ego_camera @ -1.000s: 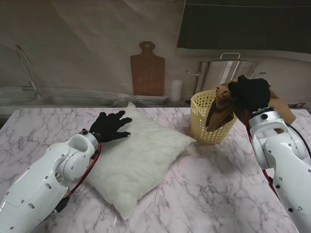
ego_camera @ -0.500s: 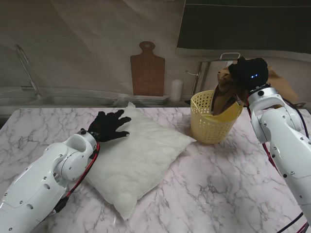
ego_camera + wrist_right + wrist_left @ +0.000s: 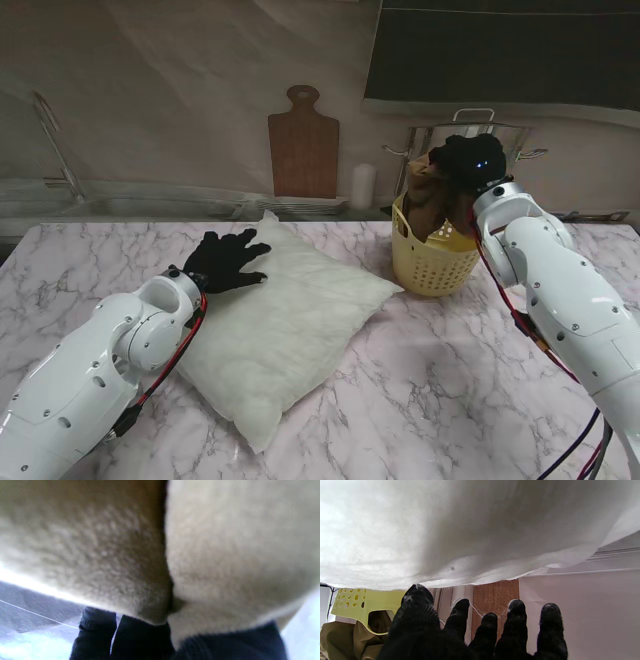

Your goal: Remove the pillowcase from the pillow and put it in the laundry basket

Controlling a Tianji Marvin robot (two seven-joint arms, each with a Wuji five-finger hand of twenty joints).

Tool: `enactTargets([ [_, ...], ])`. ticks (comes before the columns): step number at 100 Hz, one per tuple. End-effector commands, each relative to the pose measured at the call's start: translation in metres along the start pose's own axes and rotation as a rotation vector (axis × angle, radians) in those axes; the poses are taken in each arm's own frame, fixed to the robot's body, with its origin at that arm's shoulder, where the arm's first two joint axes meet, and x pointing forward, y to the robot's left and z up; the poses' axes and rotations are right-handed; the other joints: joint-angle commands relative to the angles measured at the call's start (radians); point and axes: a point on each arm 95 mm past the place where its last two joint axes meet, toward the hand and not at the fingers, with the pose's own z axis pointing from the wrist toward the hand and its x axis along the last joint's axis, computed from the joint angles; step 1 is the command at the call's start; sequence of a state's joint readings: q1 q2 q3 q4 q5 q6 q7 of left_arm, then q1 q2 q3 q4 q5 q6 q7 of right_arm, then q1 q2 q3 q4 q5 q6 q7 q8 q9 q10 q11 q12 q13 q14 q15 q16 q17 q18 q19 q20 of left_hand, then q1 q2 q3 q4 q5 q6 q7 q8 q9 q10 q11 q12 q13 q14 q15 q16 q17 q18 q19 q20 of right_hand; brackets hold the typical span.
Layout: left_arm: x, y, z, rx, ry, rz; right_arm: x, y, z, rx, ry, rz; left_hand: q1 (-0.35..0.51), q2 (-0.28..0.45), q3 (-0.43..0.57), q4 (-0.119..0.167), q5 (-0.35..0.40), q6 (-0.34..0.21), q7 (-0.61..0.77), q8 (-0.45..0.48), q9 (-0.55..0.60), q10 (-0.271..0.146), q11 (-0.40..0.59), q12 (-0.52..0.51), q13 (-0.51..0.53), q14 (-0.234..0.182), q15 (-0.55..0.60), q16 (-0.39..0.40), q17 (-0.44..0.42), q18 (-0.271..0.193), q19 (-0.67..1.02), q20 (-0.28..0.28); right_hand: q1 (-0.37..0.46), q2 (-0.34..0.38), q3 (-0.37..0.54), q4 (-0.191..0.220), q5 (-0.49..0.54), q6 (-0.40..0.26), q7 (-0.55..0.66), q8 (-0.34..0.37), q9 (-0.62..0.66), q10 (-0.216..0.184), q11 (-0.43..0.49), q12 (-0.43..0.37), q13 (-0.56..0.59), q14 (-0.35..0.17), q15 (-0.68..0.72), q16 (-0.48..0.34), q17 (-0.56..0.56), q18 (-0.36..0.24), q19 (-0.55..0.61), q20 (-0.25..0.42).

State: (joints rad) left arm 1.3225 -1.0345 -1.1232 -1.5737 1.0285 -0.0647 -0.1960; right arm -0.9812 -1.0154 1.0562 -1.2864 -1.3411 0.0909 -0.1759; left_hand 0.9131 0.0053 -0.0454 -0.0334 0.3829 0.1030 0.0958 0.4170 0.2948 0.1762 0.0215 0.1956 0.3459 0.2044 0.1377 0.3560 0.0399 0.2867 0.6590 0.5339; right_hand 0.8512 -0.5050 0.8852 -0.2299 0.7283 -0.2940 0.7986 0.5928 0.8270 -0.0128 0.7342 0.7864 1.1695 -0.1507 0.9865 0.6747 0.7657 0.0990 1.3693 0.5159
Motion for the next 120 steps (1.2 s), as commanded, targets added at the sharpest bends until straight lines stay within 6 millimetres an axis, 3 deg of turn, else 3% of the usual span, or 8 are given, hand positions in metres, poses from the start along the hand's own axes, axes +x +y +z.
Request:
enactTargets([
  [1, 0.002, 0.0, 0.0, -0.011, 0.002, -0.001, 0.005, 0.002, 0.004, -0.009, -0.009, 0.017, 0.007, 0.048, 0.01, 0.015, -0.017, 0.018, -0.008, -0.013, -0.01, 0.022, -0.01, -0.007, -0.016, 0.016, -0.007, -0.016, -0.013, 0.03, -0.303, 0.009, 0.019, 0.085, 0.04, 0.036, -0.028, 0.008, 0.074, 0.0, -0.016, -0.003, 0.054, -0.002, -0.033, -0.01, -0.061, -0.016, -0.024, 0.037, -0.038, -0.018],
  [21, 0.003, 0.0, 0.0, -0.004, 0.006, 0.001, 0.007, -0.005, 0.007, -0.005, -0.056, 0.121, 0.007, 0.048, 0.01, 0.015, -0.017, 0.018, -0.008, -0.013, -0.009, 0.022, -0.01, -0.007, -0.016, 0.015, -0.007, -0.016, -0.013, 0.03, -0.303, 0.008, 0.024, 0.092, 0.044, 0.027, -0.17, 0.038, 0.086, 0.04, -0.04, 0.0, 0.024, -0.057, -0.052, 0.016, -0.22, -0.054, -0.093, 0.086, -0.145, -0.047],
  [34, 0.003, 0.0, -0.001, -0.008, 0.007, 0.003, 0.006, -0.01, 0.007, -0.001, -0.07, 0.187, 0.007, 0.048, 0.01, 0.015, -0.017, 0.019, -0.008, -0.013, -0.01, 0.022, -0.01, -0.007, -0.017, 0.015, -0.008, -0.016, -0.013, 0.031, -0.303, 0.008, 0.038, 0.135, 0.04, 0.019, -0.292, 0.154, 0.108, 0.042, -0.065, -0.002, -0.023, -0.137, -0.063, 0.041, -0.37, -0.086, -0.114, 0.101, -0.191, -0.055],
  [54, 0.004, -0.001, 0.0, -0.008, 0.009, 0.004, 0.009, -0.023, 0.004, 0.016, -0.094, 0.301, 0.007, 0.049, 0.01, 0.015, -0.018, 0.018, -0.008, -0.013, -0.011, 0.022, -0.011, -0.007, -0.018, 0.016, -0.008, -0.016, -0.013, 0.03, -0.303, 0.008, 0.039, 0.181, 0.008, 0.017, -0.419, 0.256, 0.158, 0.038, -0.184, 0.038, 0.031, -0.22, -0.108, 0.072, -0.489, -0.116, -0.117, 0.083, -0.24, -0.068],
  [77, 0.005, -0.001, 0.0, -0.012, 0.011, 0.011, 0.016, -0.038, -0.008, 0.078, -0.078, 0.318, 0.005, 0.048, 0.009, 0.015, -0.016, 0.018, -0.008, -0.013, -0.011, 0.024, -0.011, -0.007, -0.018, 0.016, -0.008, -0.016, -0.012, 0.03, -0.303, 0.008, 0.011, 0.193, -0.008, 0.034, -0.427, 0.268, 0.12, 0.0, -0.228, 0.056, 0.02, -0.272, -0.157, 0.101, -0.524, -0.138, -0.144, 0.089, -0.256, -0.069],
  [91, 0.005, 0.0, -0.001, -0.016, 0.011, 0.012, 0.018, -0.049, -0.016, 0.115, -0.05, 0.297, 0.004, 0.047, 0.009, 0.015, -0.016, 0.019, -0.007, -0.013, -0.011, 0.023, -0.011, -0.007, -0.018, 0.017, -0.008, -0.016, -0.012, 0.03, -0.302, 0.008, -0.034, 0.206, -0.048, 0.079, -0.395, 0.262, 0.007, -0.071, -0.256, 0.057, -0.016, -0.321, -0.188, 0.111, -0.541, -0.161, -0.164, 0.084, -0.256, -0.058],
  [101, 0.006, 0.0, -0.001, -0.018, 0.015, 0.013, 0.019, -0.054, -0.021, 0.135, -0.023, 0.284, 0.004, 0.047, 0.009, 0.015, -0.016, 0.018, -0.008, -0.013, -0.011, 0.023, -0.011, -0.008, -0.018, 0.016, -0.008, -0.016, -0.012, 0.03, -0.302, 0.008, -0.075, 0.221, -0.064, 0.144, -0.369, 0.258, -0.128, -0.089, -0.272, 0.04, -0.073, -0.386, -0.238, 0.13, -0.601, -0.206, -0.201, 0.094, -0.277, -0.06],
  [120, 0.008, -0.001, 0.0, -0.015, 0.021, 0.015, 0.013, -0.055, -0.028, 0.157, 0.051, 0.162, 0.003, 0.046, 0.009, 0.015, -0.017, 0.018, -0.008, -0.013, -0.01, 0.023, -0.011, -0.008, -0.017, 0.016, -0.007, -0.016, -0.011, 0.029, -0.302, 0.008, -0.143, 0.192, -0.096, 0.158, -0.327, 0.179, -0.255, -0.125, -0.313, -0.009, -0.199, -0.476, -0.452, 0.159, -0.758, -0.329, -0.368, 0.09, -0.347, -0.065],
])
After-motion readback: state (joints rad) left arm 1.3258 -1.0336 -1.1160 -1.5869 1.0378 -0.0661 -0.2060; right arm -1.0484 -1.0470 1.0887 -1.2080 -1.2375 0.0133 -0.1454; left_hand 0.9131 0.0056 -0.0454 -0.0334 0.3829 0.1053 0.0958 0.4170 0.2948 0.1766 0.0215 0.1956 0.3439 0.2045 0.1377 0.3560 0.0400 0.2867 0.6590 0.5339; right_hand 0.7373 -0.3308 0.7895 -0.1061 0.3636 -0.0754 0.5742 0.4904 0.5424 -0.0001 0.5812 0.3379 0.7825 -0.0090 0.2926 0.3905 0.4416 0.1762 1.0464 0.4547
